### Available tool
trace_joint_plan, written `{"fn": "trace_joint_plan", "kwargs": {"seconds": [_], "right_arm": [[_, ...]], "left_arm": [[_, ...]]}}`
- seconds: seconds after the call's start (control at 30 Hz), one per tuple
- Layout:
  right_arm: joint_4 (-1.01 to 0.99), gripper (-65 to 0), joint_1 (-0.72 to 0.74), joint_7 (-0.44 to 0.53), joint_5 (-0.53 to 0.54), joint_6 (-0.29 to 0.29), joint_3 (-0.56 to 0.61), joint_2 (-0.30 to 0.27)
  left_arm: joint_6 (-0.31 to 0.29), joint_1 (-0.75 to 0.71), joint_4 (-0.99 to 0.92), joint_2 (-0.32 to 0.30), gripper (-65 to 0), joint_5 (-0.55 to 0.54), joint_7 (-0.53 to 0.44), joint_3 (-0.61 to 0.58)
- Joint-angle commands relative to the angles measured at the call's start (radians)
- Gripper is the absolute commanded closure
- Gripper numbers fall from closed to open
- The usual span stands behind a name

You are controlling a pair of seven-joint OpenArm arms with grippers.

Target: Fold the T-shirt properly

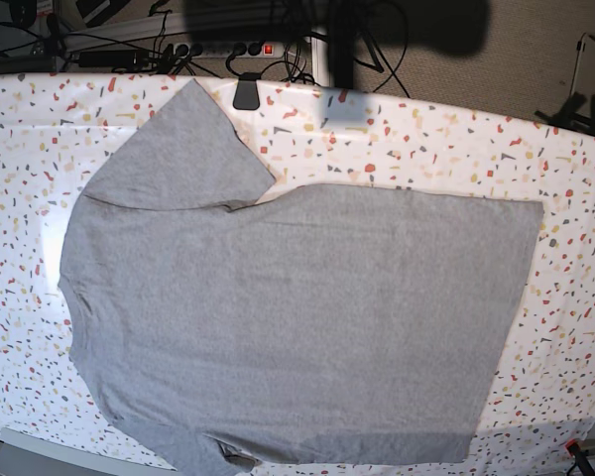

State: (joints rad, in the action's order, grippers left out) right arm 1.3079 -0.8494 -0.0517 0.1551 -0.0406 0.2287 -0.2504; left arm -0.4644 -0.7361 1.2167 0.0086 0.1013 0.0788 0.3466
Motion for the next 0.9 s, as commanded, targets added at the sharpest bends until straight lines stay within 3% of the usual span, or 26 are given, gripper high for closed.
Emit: {"fn": "trace_joint_plan", "kwargs": {"seconds": [0.0, 0.2, 0.33, 0.47, 0.7, 0.87], "right_arm": [[0.044, -16.9, -0.04, -0.003, 0.001, -0.004, -0.001, -0.02], [0.261, -16.9, -0.171, -0.022, 0.0, -0.004, -0.008, -0.109], [0.393, -16.9, -0.248, -0.055, 0.0, -0.004, -0.06, -0.15], [0.517, -16.9, -0.311, -0.111, -0.022, -0.004, -0.17, -0.16], [0.65, -16.9, -0.385, -0.115, -0.051, -0.005, -0.402, -0.159], [0.712, -16.9, -0.386, -0.149, -0.051, -0.029, -0.55, -0.163]], "left_arm": [[-0.001, -0.026, 0.047, -0.004, -12.5, -0.009, -0.005, 0.004], [-0.048, -0.082, 0.24, -0.026, -12.5, -0.009, 0.034, 0.004], [-0.048, -0.111, 0.36, -0.045, -12.5, -0.009, 0.083, 0.004], [-0.049, -0.149, 0.475, -0.061, -12.5, -0.008, 0.085, 0.004], [-0.05, -0.197, 0.673, -0.09, -12.5, 0.005, 0.087, 0.004], [-0.053, -0.197, 0.816, -0.115, -12.5, 0.12, 0.093, 0.004]]}}
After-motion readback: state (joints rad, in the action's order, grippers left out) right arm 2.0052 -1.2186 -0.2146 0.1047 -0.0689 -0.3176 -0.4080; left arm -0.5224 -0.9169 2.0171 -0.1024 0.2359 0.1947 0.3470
